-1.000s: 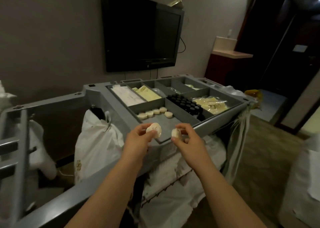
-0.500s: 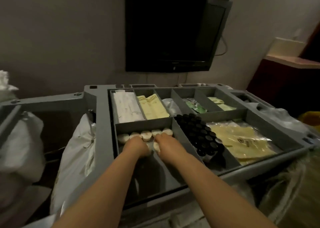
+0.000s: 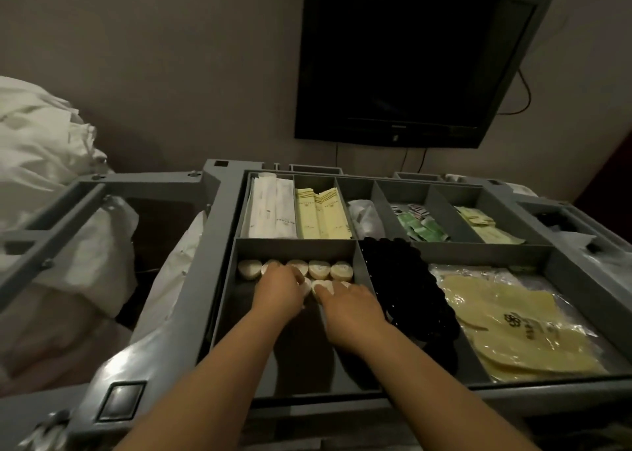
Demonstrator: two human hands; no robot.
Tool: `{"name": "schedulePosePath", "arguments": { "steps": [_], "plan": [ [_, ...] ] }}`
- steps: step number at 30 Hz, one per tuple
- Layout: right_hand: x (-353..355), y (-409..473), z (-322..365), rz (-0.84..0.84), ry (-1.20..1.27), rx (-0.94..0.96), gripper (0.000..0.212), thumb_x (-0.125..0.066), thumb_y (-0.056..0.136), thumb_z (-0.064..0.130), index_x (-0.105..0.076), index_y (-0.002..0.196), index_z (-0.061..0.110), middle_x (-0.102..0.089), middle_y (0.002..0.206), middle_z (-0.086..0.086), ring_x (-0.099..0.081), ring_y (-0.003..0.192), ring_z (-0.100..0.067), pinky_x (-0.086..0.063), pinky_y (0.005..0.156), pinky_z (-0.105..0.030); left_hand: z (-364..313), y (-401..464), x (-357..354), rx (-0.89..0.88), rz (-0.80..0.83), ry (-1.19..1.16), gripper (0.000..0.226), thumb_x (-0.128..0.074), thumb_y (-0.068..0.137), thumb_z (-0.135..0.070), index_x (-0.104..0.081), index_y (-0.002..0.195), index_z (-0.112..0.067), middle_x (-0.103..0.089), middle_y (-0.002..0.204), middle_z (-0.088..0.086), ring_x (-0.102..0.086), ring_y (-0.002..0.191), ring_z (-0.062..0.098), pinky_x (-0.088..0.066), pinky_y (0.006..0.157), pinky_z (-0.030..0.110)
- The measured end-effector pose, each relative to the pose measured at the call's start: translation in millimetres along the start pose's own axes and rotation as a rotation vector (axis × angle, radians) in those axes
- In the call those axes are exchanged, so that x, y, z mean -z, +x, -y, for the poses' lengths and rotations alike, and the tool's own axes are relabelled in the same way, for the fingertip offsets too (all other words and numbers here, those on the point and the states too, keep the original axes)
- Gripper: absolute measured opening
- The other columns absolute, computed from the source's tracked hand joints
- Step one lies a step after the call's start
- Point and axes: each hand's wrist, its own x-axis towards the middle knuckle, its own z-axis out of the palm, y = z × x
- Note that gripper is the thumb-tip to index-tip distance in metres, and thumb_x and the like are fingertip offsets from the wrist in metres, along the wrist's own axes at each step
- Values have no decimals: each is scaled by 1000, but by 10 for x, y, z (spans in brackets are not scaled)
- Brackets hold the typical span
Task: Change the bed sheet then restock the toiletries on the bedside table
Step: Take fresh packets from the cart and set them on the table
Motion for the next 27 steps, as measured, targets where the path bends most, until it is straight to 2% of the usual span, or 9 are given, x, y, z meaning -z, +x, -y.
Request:
{"name": "schedulePosePath", "arguments": {
  "steps": [2, 5, 8, 11, 14, 18, 22, 25, 27],
  "plan": [
    [3, 4, -1, -9, 19, -14, 51, -47, 93, 31, -32, 140, 22, -38, 141, -13, -37, 128, -33, -26, 107, -42, -12, -21, -6, -24, 25, 63, 42, -69, 83, -18, -60, 124, -24, -39, 136, 7, -52, 114, 25, -46, 97, 34],
    [95, -36, 24, -70, 145, -70, 52, -46, 92, 31, -32, 141, 21, -35, 143, -12, -36, 129, -33, -30, 105, -41, 28, -93, 31, -89, 6, 96, 37, -58, 90, -25, -56, 127, -22, -36, 137, 6, -46, 119, 24, -43, 99, 34],
    [365, -73, 262, -244, 236, -96, 52, -45, 92, 30, -30, 141, 22, -39, 140, -8, -38, 126, -31, -32, 102, -39, 153, -229, 216, -168, -173, 93, 35, -51, 92, -25, -55, 126, -18, -41, 135, 5, -38, 123, 23, -38, 102, 35],
    [737, -53, 855, -375, 267, 18, 51, -44, 93, 31, -30, 142, 24, -46, 135, -7, -41, 122, -29, -32, 101, -39, 522, -432, 682, -144, -404, 131, 42, -51, 93, -29, -48, 133, -19, -36, 145, 4, -30, 133, 22, -27, 108, 34],
    [1070, -2, 1872, -429, 267, 246, 52, -46, 92, 30, -31, 142, 25, -43, 139, -5, -39, 127, -27, -29, 105, -39, 1343, -838, 1388, 51, -551, 141, 56, -49, 93, -31, -31, 145, -19, -21, 154, 5, -20, 140, 23, -22, 111, 34],
    [1258, -204, 3853, -417, 304, 609, 47, -49, 93, 30, -39, 138, 25, -32, 147, -5, -33, 131, -29, -29, 106, -40, 3067, -1918, 2139, 428, -666, 170, 54, -47, 93, -30, -33, 144, -22, -22, 153, 6, -23, 137, 26, -26, 109, 37],
    [1214, -730, 5755, -325, 313, 954, 47, -47, 95, 30, -36, 140, 24, -22, 153, -6, -30, 134, -30, -32, 104, -42, 4558, -3257, 2473, 828, -537, 74, 48, -42, 97, -29, -35, 144, -21, -12, 157, 5, -18, 142, 26, -26, 113, 41],
    [1154, -1001, 6810, -266, 326, 1107, 45, -48, 94, 32, -39, 138, 24, -29, 149, -5, -33, 131, -29, -35, 104, -42, 5293, -3986, 2600, 982, -438, 62, 43, -42, 97, -30, -44, 139, -20, -27, 151, 5, -26, 137, 24, -30, 111, 40],
    [1051, -1059, 7332, -198, 318, 1158, 47, -48, 94, 33, -36, 139, 25, -35, 144, -4, -36, 129, -28, -36, 104, -42, 5646, -4244, 2690, 1032, -440, 49, 45, -43, 96, -30, -41, 140, -21, -35, 144, 4, -33, 131, 24, -34, 107, 39]
  ]
}}
